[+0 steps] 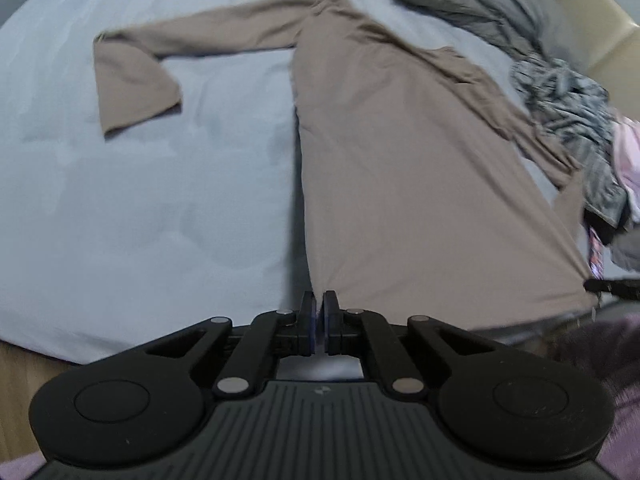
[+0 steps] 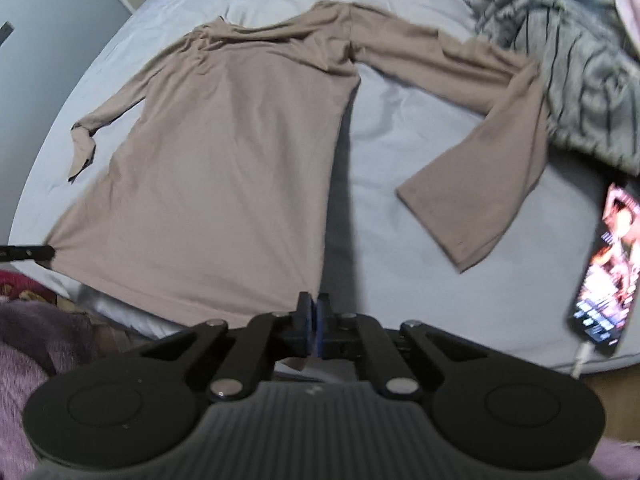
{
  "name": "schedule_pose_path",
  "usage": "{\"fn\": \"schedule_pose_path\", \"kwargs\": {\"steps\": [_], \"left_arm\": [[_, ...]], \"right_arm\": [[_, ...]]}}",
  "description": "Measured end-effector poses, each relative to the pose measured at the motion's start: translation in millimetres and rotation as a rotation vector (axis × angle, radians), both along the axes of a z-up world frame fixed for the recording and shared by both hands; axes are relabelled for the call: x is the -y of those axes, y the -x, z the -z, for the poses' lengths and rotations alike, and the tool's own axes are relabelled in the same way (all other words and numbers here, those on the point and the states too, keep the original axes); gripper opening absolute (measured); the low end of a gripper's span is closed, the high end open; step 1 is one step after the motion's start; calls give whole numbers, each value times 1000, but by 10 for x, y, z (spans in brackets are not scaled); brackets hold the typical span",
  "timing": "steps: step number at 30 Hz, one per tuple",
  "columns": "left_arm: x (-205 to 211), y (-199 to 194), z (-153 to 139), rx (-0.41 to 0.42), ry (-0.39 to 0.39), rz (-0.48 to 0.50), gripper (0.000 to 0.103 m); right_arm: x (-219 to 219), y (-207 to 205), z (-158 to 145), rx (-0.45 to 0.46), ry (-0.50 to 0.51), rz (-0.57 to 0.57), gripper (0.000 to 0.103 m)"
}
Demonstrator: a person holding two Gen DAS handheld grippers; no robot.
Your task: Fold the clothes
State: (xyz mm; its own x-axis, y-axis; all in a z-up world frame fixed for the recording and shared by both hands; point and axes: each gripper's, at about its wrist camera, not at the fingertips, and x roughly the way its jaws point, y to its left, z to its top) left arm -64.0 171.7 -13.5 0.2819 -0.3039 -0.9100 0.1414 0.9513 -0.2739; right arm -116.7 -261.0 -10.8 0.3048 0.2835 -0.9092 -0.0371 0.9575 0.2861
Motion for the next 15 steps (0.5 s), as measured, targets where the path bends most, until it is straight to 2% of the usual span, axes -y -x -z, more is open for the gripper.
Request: {"fn": "schedule_pose_path", "kwargs": {"steps": [5, 12, 15], "left_arm": [[109, 166, -95, -43, -29, 79, 1], [290, 302, 236, -127, -146, 150, 1], [313, 271, 393, -162, -185, 150, 1]], "right_arm": [[10, 100, 14, -75, 62, -77, 2], [-33, 236, 316, -180, 103, -139, 2], [-88, 207, 502, -214, 93, -149, 3]]}}
